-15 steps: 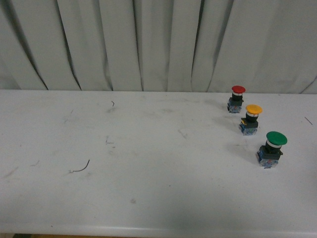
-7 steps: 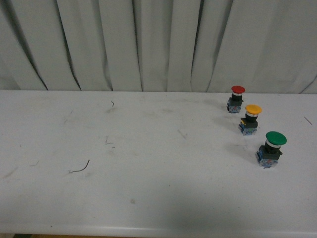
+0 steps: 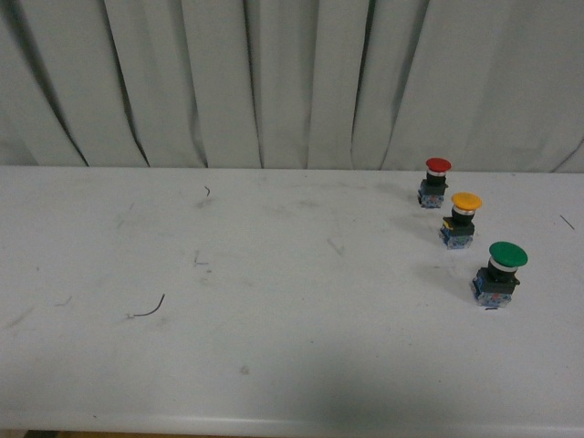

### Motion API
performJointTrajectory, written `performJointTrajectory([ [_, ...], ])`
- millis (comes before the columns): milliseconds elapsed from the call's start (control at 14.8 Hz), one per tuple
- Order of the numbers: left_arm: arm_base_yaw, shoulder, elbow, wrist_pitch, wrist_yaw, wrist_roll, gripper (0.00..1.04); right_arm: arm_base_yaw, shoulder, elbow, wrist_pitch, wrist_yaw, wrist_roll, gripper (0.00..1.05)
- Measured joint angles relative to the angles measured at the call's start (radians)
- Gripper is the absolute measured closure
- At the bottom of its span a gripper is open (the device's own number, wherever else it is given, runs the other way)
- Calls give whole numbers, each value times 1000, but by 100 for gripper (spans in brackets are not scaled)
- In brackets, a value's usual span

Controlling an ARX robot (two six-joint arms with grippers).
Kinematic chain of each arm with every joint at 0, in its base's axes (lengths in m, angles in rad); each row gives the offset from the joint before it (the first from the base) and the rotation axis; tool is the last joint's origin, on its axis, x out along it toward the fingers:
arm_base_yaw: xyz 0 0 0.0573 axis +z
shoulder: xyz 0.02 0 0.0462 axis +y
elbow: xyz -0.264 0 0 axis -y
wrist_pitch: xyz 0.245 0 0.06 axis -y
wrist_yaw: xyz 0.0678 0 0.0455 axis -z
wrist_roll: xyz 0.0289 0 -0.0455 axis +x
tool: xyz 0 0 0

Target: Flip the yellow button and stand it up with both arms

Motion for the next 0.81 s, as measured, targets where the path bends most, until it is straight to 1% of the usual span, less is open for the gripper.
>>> performJointTrajectory([
  [540,0,0,0,0,0,0,7,0,-259,0,-240,0,0,103],
  [810,0,0,0,0,0,0,7,0,-343,0,-319,0,0,103],
])
